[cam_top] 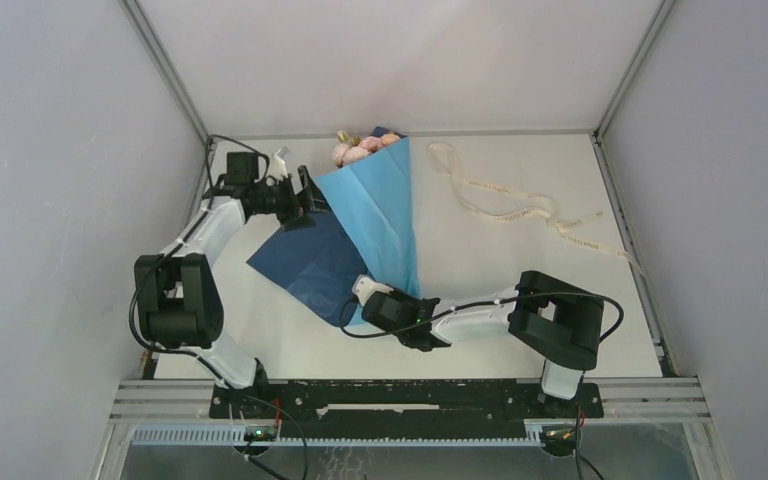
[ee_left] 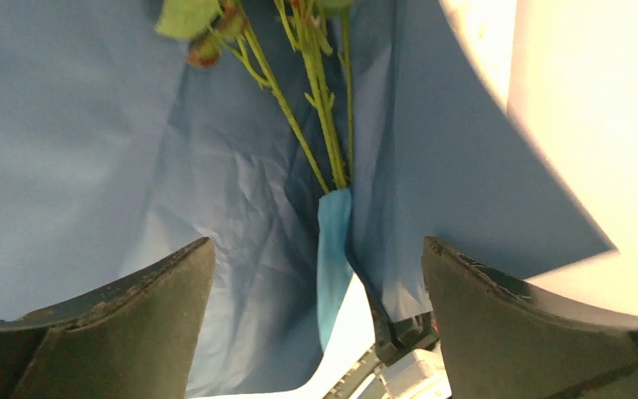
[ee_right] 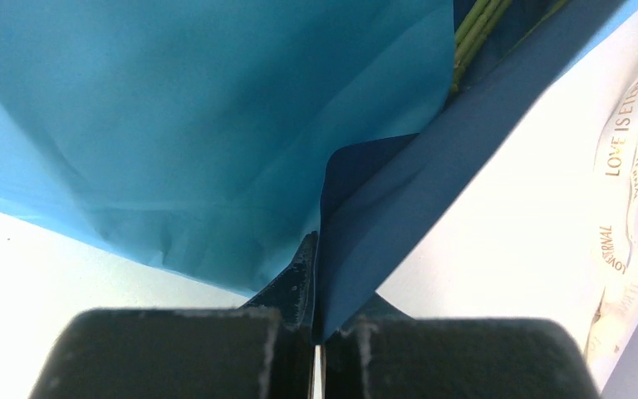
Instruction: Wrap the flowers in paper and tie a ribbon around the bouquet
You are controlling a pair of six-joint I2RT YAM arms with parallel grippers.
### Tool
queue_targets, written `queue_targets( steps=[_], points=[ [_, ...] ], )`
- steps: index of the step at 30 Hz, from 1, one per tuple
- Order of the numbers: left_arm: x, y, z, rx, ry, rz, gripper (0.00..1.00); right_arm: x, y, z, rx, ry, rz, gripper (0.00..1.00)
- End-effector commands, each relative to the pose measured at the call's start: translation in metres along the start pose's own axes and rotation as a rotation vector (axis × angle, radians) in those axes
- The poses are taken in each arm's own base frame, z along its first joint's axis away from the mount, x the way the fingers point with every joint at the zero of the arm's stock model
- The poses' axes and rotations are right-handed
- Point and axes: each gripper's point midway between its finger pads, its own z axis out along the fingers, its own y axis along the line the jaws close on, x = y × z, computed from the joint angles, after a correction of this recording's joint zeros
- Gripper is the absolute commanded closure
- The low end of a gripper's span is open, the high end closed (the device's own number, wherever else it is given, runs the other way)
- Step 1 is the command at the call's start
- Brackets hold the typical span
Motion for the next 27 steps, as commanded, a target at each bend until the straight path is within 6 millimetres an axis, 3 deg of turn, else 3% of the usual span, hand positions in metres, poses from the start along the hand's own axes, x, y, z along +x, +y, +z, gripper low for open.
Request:
queue_targets(
  steps=[1, 6, 12, 15, 19, 24, 27],
  points=[
    [0.002, -0.042, -0.002, 0.169, -0.063, -0.057, 0.00, -0.001, 0.012, 0.005, -0.062, 0.007, 0.018, 1.00],
    [0.020, -0.061, 0.011, 0.168, -0.050, 0.061, 0.00, 0.000, 0.012, 0.006, -0.059, 0.010, 0.006, 1.00],
    [0.028, -0.068, 0.031, 0.205, 0.026, 0.019, 0.00, 0.000, 0.010, 0.005, -0.055, 0.012, 0.001, 1.00],
    [0.034, -0.079, 0.025, 0.232, 0.036, 0.037, 0.00, 0.000, 0.010, 0.006, -0.055, 0.014, -0.001, 1.00],
    [0.035, -0.104, 0.000, 0.246, 0.007, 0.133, 0.00, 0.001, 0.011, 0.007, -0.052, 0.022, -0.009, 1.00],
    [0.045, -0.076, 0.014, 0.110, 0.052, 0.118, 0.00, 0.002, 0.011, 0.008, -0.050, 0.027, -0.017, 1.00],
    [0.050, -0.072, 0.023, 0.108, 0.094, 0.102, 0.00, 0.001, 0.010, 0.008, -0.046, 0.022, -0.021, 1.00]
  ],
)
